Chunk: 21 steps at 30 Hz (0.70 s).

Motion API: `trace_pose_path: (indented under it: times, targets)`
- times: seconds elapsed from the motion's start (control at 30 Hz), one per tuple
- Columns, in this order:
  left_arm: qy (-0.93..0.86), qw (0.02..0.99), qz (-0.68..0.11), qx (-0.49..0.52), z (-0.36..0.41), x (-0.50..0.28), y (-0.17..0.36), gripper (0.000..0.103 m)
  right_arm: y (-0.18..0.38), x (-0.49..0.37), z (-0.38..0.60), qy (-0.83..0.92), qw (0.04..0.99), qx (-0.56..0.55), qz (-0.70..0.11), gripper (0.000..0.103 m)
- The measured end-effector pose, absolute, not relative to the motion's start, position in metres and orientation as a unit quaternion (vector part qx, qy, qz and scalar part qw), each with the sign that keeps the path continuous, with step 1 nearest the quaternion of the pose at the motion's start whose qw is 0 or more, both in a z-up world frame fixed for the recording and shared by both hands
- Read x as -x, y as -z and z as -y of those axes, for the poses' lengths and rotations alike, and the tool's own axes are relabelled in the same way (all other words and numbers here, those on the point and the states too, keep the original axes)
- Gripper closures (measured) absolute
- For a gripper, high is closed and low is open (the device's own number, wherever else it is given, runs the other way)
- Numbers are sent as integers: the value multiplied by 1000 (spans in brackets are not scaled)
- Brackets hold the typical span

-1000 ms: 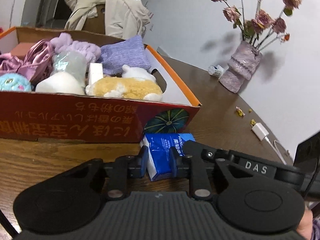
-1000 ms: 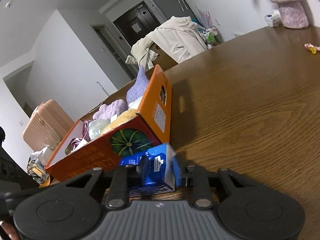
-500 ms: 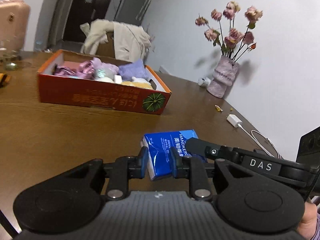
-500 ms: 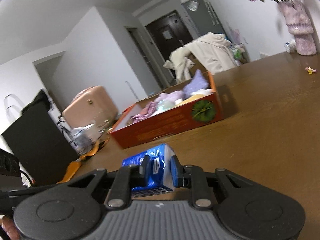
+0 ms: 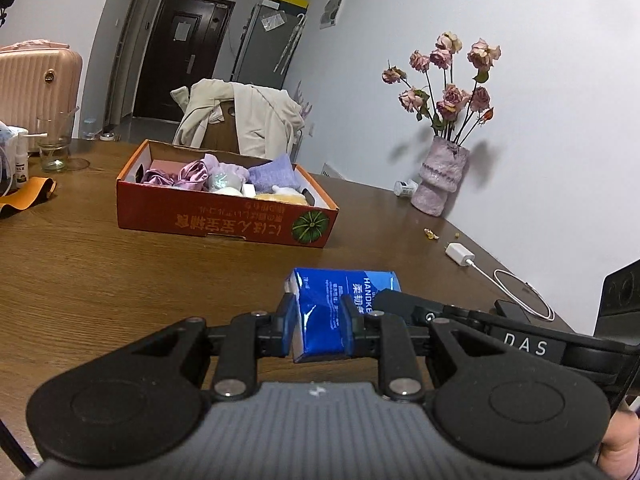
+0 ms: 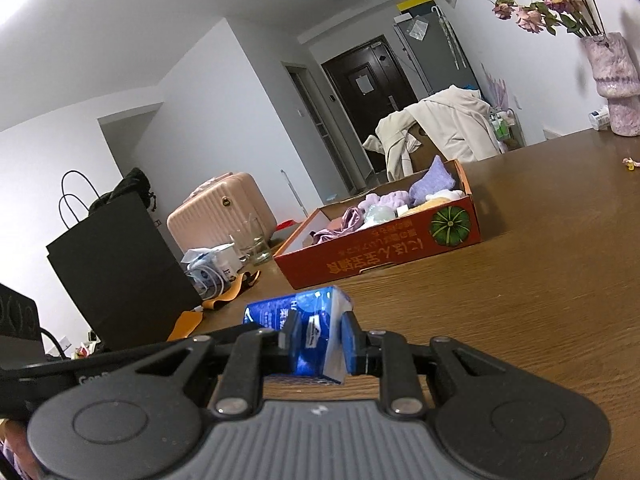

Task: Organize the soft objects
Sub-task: 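Lift the blue tissue packet into the box and open both grippers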

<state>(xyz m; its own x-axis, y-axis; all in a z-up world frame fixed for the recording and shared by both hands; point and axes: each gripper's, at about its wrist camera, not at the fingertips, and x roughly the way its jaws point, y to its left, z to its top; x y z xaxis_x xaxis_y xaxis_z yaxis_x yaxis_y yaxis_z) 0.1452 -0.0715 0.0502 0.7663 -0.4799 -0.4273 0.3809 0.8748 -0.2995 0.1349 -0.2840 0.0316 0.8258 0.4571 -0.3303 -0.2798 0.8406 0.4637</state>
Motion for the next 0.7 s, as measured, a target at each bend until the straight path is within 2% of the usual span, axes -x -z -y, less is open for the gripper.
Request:
trace_pose_path:
  times: [0.3,0.53,0.7]
  targets:
    - [227,942,-223,109,57,-180,-67,80,-54,-167,271,-206,940,-177,-207,82]
    - [229,947,-195,114,35,-280,-99,80,-82,-267,257,-226,933,-188,-210,82]
    - [206,945,-229,113,21,-378,-102,80,-91,-372,234,-225,928,-183,-234,82]
